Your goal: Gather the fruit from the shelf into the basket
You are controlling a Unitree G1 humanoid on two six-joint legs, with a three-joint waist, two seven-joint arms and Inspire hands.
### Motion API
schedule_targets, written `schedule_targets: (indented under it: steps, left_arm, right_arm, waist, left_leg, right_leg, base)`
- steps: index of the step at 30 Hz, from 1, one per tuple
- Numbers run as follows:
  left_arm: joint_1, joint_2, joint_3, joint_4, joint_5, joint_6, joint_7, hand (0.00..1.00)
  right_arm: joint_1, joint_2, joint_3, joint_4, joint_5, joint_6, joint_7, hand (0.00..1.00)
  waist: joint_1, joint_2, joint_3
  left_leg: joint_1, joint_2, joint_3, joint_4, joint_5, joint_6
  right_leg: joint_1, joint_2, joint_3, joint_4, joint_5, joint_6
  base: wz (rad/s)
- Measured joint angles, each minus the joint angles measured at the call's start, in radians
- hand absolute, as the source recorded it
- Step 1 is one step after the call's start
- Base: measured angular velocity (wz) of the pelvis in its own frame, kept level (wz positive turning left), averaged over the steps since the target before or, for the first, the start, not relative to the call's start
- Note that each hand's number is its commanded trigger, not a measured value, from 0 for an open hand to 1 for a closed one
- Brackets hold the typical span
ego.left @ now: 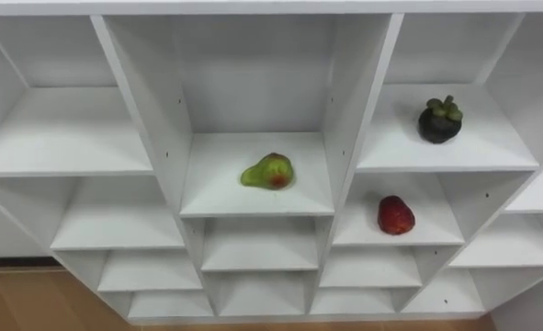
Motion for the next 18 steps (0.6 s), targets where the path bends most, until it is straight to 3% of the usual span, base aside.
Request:
schedule_targets:
  steps: [10,16,18]
  left_arm:
    - [-0.015,0.003,0.000,0.000,0.000,-0.033,0.001,1.00]
    - [-0.018,0.009,-0.001,-0.009,-0.002,-0.061,0.011,1.00]
    - [-0.016,0.011,-0.003,-0.013,-0.031,-0.089,0.014,1.00]
  right_arm:
    - [0.011,-0.002,-0.027,-0.055,0.013,-0.054,-0.081,0.00]
    - [0.066,0.002,-0.054,-0.293,0.044,-0.117,-0.153,0.00]
    - [0.121,0.003,-0.065,-0.495,0.054,-0.144,-0.181,0.00]
  waist:
    - [0.002,-0.003,-0.0052]
    - [0.002,-0.001,-0.0049]
    - [0.004,0.002,-0.0062]
  left_leg:
    - [-0.017,0.000,0.006,0.003,0.000,0.000]
    - [-0.018,0.001,0.034,0.003,0.000,0.000]
    - [-0.018,0.003,0.053,0.001,0.000,0.000]
  right_leg:
    - [-0.028,0.001,0.007,0.006,0.000,0.000]
    - [-0.046,0.005,0.033,0.015,0.005,-0.002]
    - [-0.055,0.009,0.048,0.014,0.010,-0.003]
  base:
    - [-0.01]
    - [-0.14]
    - [-0.21]
